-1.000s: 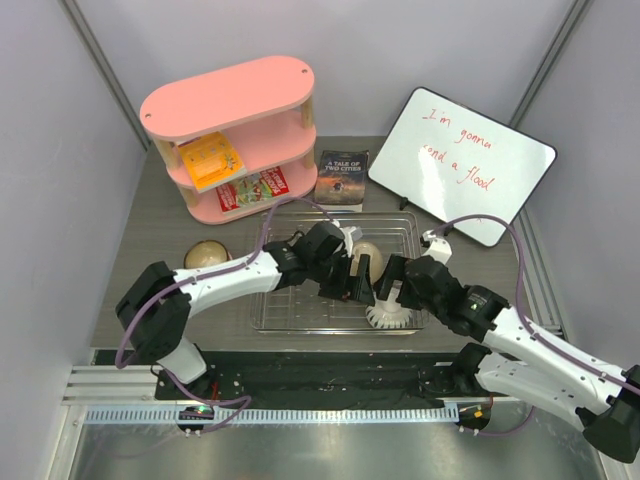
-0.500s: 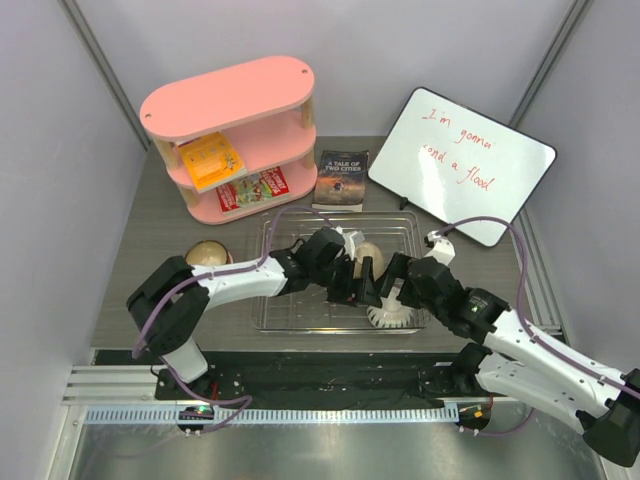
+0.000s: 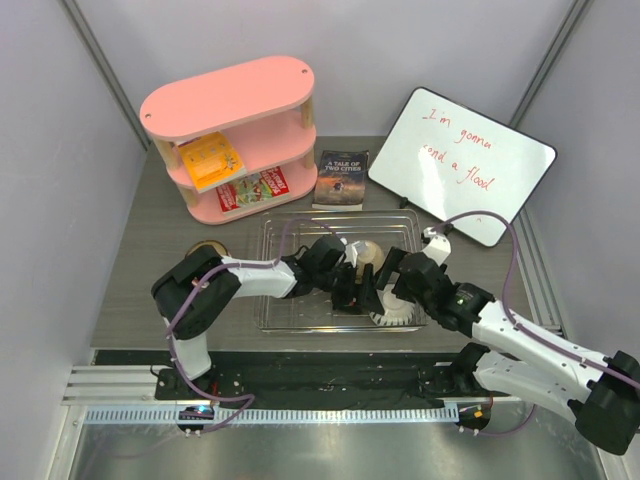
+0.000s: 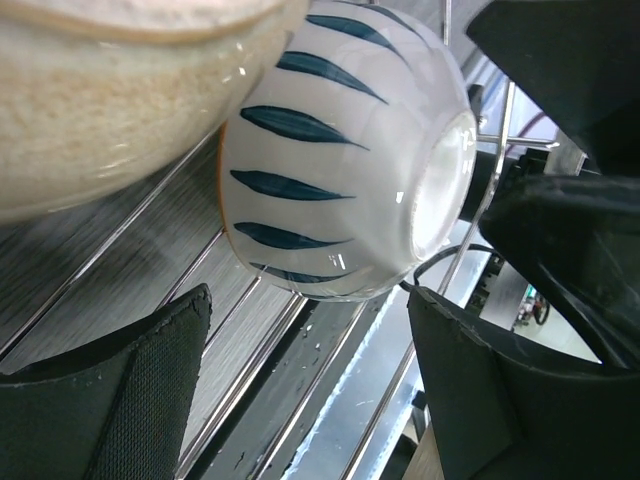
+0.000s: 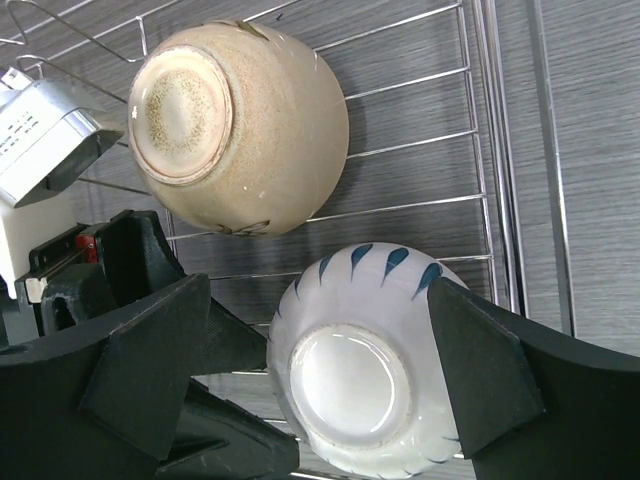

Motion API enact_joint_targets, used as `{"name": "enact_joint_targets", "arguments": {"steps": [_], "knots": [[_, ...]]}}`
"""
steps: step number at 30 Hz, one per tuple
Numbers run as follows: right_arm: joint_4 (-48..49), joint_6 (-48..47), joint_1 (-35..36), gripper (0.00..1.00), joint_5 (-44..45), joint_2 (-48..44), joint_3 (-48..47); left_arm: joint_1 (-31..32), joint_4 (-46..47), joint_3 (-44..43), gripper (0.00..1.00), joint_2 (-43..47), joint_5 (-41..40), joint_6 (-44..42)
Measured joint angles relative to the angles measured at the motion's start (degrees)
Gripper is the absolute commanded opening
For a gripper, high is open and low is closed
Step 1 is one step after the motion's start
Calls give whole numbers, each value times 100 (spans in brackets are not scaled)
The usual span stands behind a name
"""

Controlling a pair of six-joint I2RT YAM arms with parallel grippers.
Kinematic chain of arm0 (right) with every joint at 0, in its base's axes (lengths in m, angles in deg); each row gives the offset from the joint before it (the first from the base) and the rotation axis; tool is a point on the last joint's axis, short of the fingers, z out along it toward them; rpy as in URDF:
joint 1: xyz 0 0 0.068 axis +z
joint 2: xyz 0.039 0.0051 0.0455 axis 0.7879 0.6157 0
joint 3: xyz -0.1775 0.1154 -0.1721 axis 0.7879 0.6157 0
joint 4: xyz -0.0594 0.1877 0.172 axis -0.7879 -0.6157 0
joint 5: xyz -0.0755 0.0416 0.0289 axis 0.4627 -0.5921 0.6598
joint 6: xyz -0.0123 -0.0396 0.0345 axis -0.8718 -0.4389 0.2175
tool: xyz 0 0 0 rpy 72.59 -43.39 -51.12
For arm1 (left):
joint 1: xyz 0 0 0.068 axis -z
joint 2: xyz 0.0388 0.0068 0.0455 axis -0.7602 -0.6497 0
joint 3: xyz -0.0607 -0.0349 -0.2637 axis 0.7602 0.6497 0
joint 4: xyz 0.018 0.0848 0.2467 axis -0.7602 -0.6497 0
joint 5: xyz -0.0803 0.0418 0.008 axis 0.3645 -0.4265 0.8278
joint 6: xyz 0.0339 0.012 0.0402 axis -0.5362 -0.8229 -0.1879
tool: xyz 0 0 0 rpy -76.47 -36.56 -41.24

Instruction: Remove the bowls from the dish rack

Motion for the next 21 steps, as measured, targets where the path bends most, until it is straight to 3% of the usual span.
{"name": "enact_joint_targets", "arguments": {"steps": [21], "knots": [[787,367,-17,98,-42,-291,511,-22,684,308,82,109,-87,323]]}}
